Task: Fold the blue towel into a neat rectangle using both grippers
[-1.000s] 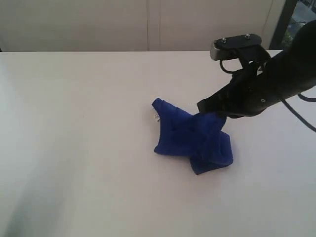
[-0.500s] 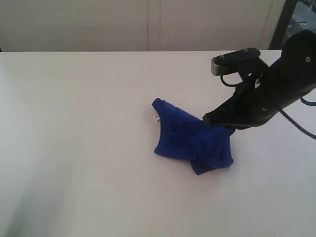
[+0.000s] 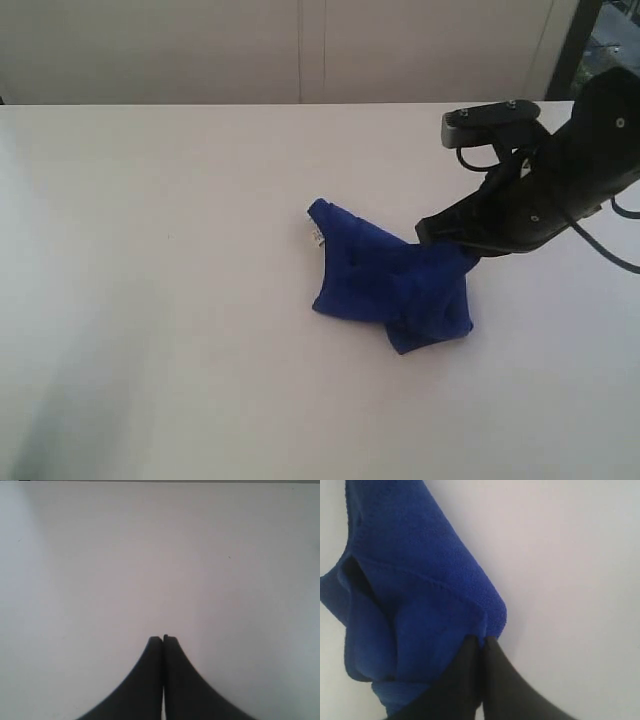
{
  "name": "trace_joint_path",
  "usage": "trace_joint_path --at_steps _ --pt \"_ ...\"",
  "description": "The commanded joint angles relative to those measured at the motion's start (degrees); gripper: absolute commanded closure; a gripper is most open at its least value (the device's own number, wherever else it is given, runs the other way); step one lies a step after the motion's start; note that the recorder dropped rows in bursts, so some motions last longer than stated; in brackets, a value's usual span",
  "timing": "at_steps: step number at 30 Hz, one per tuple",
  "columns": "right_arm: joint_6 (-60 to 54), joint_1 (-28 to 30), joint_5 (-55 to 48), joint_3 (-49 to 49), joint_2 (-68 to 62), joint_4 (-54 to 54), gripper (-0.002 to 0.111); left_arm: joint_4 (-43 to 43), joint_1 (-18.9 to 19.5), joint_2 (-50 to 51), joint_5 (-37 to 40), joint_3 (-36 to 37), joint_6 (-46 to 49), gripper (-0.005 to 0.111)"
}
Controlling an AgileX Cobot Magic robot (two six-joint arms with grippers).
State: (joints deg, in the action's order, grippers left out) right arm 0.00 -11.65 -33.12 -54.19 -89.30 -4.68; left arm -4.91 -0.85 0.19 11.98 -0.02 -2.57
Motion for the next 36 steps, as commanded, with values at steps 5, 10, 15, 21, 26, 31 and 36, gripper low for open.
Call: trace_joint_path --at_steps 5,10,15,21,26,31,36 --pt "0.4 0.3 1.1 -0.5 -0.1 -0.9 0.108 0.0 0.2 -0.2 -0.4 0.0 1.5 0.107" --pt "0.4 0.3 1.1 -0.5 -0.1 -0.9 0.108 0.2 0.2 -0.2 -0.6 0.0 1.5 0.107" --pt "0.4 0.3 1.1 -0.5 -0.1 -1.3 0.108 0.7 0.2 -0.2 -4.4 0.0 1.1 0.107" --pt "0.4 0.3 1.1 -0.5 -0.1 -1.4 0.108 0.7 0.2 -0.2 -15.5 0.0 0.8 0.107" --pt "0.3 0.3 1.2 -0.5 -0.1 -1.7 0.108 0.2 0.2 -0.2 -21.6 0.0 -9.6 0.107" --pt "-6.7 0.1 1.2 -0.5 -0.1 -9.2 0.108 0.2 0.2 4.5 -10.1 -4.4 -12.7 0.107" --pt "-20.0 -0.4 -1.1 -0.5 -0.1 -21.6 0.108 -1.9 0.2 13.6 -1.0 -14.7 -12.7 0.107"
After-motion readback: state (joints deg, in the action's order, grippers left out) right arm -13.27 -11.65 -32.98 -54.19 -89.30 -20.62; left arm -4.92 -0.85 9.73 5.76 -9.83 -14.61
